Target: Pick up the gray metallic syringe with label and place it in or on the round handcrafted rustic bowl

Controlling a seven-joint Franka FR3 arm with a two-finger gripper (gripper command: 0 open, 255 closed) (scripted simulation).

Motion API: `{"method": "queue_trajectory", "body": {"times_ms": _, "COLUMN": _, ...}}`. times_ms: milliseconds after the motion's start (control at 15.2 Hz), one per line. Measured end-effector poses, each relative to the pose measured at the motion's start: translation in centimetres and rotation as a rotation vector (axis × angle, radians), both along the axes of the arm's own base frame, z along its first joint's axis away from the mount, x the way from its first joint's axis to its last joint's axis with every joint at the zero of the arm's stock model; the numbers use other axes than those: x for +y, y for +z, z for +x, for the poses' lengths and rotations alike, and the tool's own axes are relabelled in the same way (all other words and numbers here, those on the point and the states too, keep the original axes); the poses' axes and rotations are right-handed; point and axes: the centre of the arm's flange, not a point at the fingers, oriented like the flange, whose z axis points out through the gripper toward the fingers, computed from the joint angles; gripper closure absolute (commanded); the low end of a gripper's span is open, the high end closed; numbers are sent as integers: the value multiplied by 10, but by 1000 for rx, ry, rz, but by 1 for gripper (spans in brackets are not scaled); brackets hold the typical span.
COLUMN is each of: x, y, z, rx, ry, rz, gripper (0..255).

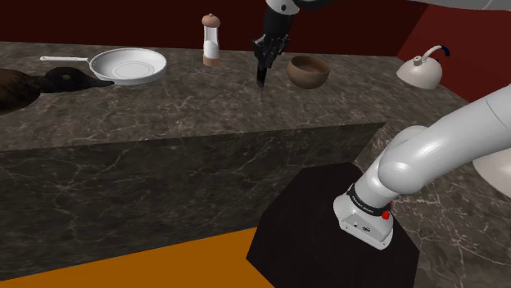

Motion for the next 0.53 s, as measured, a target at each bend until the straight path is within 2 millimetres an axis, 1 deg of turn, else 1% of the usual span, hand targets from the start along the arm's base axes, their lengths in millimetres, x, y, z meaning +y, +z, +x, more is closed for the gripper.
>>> {"method": "queue_trajectory", "body": {"times_ms": 528, "x": 1, "y": 42, "z": 1, "rx": 0, "ry": 0, "rz": 0, "gripper": 255}}
